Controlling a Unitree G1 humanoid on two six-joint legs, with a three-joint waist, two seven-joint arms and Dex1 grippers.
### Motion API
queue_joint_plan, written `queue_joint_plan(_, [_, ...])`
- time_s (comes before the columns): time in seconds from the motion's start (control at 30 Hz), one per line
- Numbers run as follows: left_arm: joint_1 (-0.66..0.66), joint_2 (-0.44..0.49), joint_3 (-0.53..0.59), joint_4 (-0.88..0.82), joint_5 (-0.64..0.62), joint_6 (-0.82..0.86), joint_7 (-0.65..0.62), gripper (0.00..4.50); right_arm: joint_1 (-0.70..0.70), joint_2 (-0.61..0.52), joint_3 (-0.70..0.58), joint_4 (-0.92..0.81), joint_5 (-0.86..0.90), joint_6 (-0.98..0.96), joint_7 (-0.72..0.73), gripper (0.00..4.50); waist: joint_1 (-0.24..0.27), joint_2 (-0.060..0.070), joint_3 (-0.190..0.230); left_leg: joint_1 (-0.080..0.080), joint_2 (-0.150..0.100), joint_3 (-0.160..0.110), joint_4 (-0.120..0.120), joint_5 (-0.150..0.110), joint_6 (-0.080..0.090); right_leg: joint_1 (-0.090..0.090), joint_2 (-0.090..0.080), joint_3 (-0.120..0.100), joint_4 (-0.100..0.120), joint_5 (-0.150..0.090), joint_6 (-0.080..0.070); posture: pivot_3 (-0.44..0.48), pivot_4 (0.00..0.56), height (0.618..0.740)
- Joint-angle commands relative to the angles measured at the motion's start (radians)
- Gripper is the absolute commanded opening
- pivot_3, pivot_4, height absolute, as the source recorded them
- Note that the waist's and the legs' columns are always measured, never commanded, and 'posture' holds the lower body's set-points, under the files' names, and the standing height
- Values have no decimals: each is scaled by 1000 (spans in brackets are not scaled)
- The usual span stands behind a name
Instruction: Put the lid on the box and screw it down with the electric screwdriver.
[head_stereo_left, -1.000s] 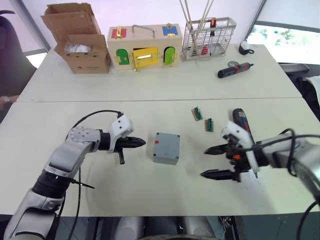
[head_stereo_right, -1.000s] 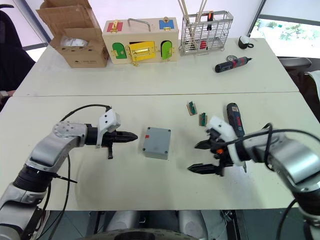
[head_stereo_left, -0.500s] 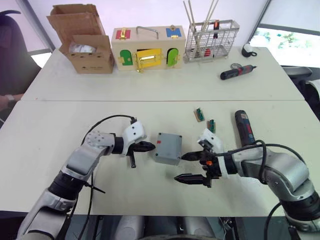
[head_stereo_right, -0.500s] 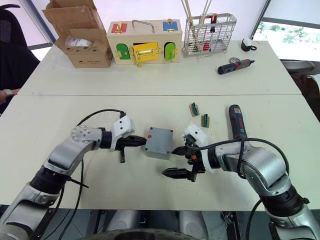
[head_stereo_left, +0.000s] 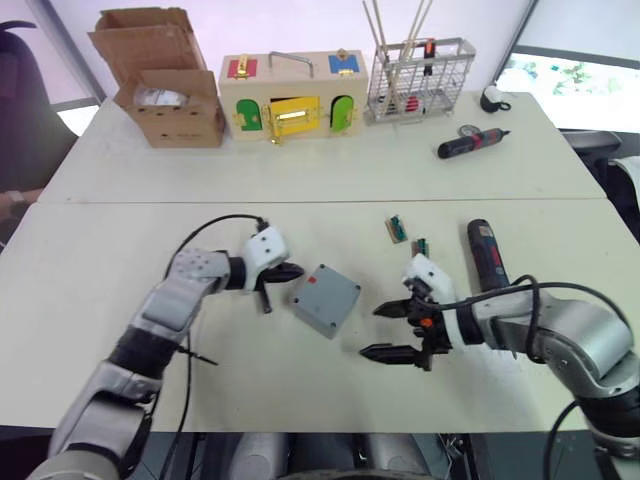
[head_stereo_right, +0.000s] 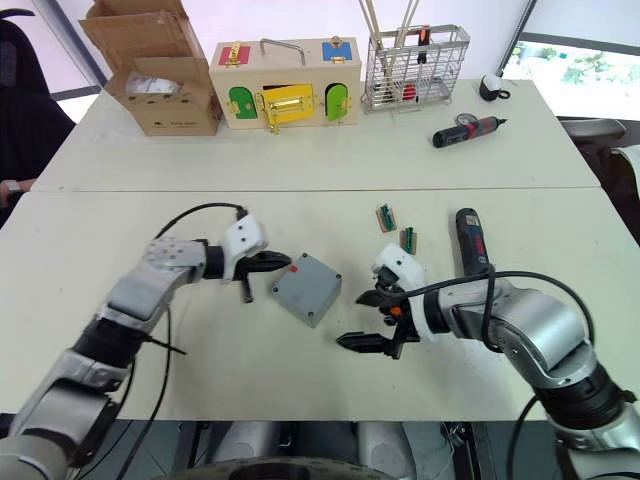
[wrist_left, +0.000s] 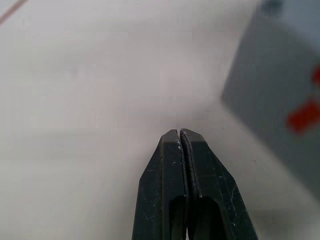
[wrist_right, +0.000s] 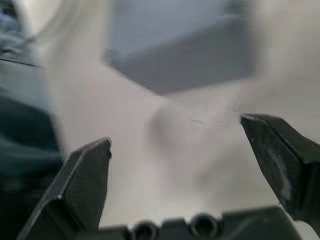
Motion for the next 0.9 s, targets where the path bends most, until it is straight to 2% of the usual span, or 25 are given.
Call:
queue_joint_plan(0.03, [73, 80, 46, -137, -36, 63, -44, 0, -27, 1, 15, 49, -78, -141, 26, 4487, -7, 0, 0, 0, 0, 0, 0, 0, 0, 0, 0, 0, 0, 0, 0, 0, 150, 740])
queue_joint_plan(0.27, [250, 177, 73, -388, -176, 220, -120, 0, -60, 36, 88, 146, -198, -363, 105, 4487, -15, 0, 0, 0, 1, 0, -1, 0, 0, 0, 0, 0, 0, 0, 0, 0, 150, 740])
queue_joint_plan(0.4, [267, 149, 43, -429, -190, 260, -88, 0, -96, 73, 123, 189, -237, -429, 146, 4487, -12, 0, 0, 0, 1, 0, 0, 0, 0, 0, 0, 0, 0, 0, 0, 0, 150, 740])
queue_joint_plan(0.6, [223, 17, 33, -333, -158, 268, 29, 0, -133, 123, 171, 242, -287, -485, 192, 4487, -12, 0, 0, 0, 0, -1, 0, 0, 0, 1, 0, 0, 0, 0, 0, 0, 150, 740])
queue_joint_plan(0.77, [161, -38, 31, -231, -118, 203, 72, 0, -103, 114, 205, 188, -281, -461, 244, 4487, -8, -1, 0, 0, 0, -1, 1, 0, 0, 1, 0, -1, 0, 0, 0, 0, 150, 740])
queue_joint_plan(0.9, [132, -62, 33, -196, -111, 183, 84, 0, -72, 115, 192, 145, -267, -422, 233, 4487, -10, -1, 0, 1, 0, -1, 1, 0, 0, 2, -1, 0, 0, 0, 0, 0, 150, 740])
